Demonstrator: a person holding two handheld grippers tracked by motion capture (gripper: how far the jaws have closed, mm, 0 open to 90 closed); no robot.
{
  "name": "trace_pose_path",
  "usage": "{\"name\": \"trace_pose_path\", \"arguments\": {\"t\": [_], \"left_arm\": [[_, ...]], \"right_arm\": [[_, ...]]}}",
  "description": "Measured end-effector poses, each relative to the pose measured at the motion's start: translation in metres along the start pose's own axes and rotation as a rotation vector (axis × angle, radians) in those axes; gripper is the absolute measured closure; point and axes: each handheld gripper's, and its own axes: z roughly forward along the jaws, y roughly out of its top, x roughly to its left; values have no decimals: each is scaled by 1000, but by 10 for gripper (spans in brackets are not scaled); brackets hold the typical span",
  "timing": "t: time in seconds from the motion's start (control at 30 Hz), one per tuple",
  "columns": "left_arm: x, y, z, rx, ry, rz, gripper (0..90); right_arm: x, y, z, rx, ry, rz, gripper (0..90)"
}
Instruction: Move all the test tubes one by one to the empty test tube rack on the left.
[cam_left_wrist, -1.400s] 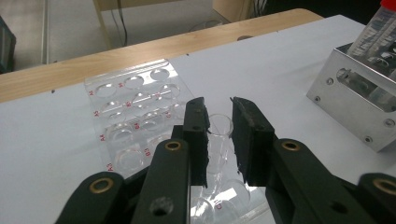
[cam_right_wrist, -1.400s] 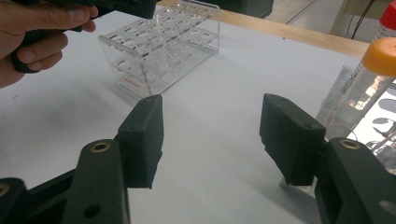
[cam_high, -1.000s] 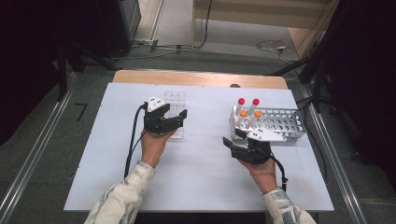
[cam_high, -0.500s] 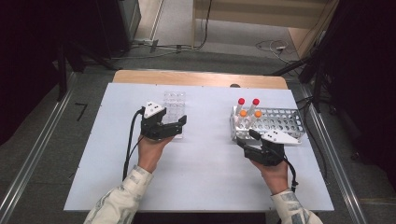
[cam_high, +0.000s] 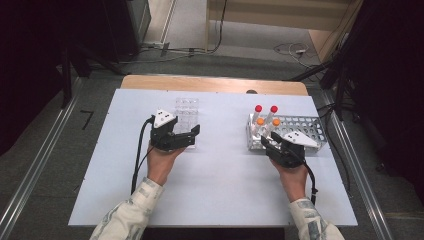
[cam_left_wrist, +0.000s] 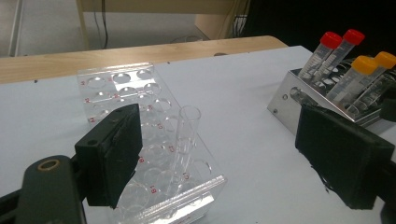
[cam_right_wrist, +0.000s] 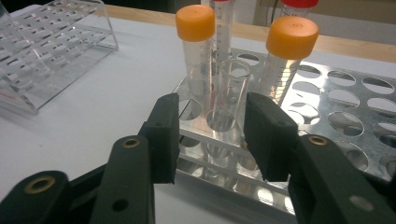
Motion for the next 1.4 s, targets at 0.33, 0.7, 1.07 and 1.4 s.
{"name": "trace_pose_path", "arguments": {"t": [0.33,0.7,1.07,1.4], "left_arm": [[-3,0,0,-1,-6,13,143],[-4,0,-1,-2,-3,15,143],[-4,0,1,6,0,19,135],[-4,0,1,4,2,15,134]], "right_arm": [[-3,1,9,-2,-11,17,625],[-5,1,13,-5,-18,22,693],[-4,8,8,-32,-18,15,724],[0,31,-17,-99,-22,-22,727]]}}
